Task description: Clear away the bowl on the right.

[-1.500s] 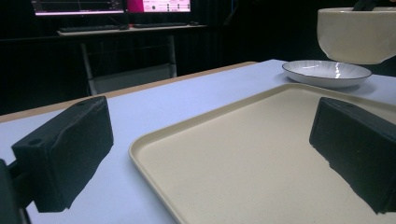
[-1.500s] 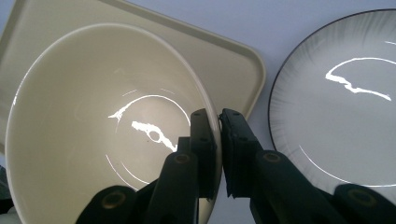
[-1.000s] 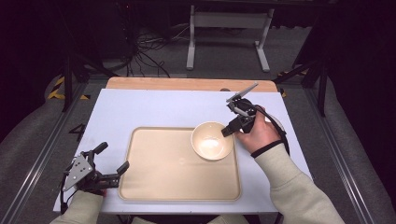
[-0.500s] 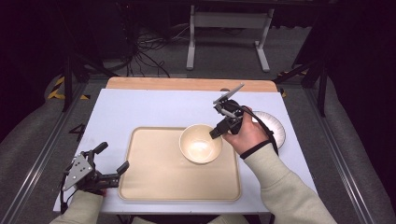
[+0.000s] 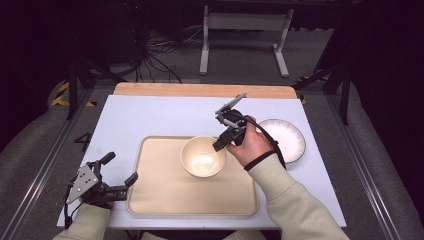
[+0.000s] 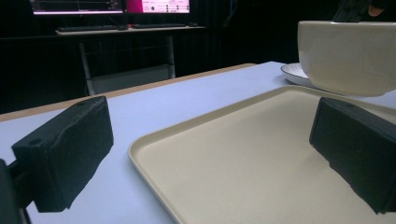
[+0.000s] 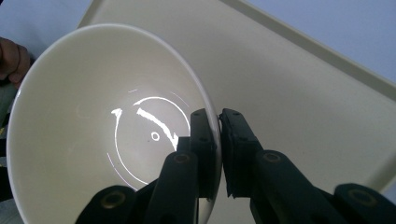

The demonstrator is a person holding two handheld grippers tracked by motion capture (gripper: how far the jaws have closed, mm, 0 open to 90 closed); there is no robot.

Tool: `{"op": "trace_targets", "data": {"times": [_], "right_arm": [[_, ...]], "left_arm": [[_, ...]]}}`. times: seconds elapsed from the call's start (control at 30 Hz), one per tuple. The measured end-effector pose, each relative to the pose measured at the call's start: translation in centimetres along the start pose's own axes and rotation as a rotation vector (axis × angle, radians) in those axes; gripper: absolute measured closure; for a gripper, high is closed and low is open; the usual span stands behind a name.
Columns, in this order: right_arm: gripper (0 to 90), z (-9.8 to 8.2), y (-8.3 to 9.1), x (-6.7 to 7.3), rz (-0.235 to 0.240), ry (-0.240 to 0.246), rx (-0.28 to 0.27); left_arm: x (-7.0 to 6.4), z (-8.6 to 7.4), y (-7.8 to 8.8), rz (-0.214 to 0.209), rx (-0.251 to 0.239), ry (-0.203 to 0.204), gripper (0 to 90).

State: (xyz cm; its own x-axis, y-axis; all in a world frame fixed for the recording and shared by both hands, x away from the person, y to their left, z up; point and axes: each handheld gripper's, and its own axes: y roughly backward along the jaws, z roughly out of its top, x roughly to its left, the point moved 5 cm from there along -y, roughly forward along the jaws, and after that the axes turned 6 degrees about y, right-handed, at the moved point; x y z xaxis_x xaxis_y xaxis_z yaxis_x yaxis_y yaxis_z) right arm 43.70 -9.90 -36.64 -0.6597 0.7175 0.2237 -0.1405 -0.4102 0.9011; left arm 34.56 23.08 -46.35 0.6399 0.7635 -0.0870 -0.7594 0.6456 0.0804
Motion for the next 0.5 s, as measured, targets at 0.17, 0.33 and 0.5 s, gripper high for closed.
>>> {"op": "trace_targets", "data": {"times": [0.17, 0.33, 0.5], "right_arm": [[83.6, 0.4, -0.9, 0.3, 0.003, 0.012, 0.008], [83.4, 0.6, -2.0, 0.4, -0.008, 0.016, 0.015], [83.4, 0.7, -3.3, 0.2, -0.009, 0.015, 0.032]], "left_arm": [[0.0, 0.0, 0.0, 0.003, -0.001, 0.001, 0.1], [0.0, 0.0, 0.0, 0.001, 0.001, -0.001, 0.1], [0.0, 0.0, 0.1, 0.001, 0.003, -0.002, 0.1]]}}
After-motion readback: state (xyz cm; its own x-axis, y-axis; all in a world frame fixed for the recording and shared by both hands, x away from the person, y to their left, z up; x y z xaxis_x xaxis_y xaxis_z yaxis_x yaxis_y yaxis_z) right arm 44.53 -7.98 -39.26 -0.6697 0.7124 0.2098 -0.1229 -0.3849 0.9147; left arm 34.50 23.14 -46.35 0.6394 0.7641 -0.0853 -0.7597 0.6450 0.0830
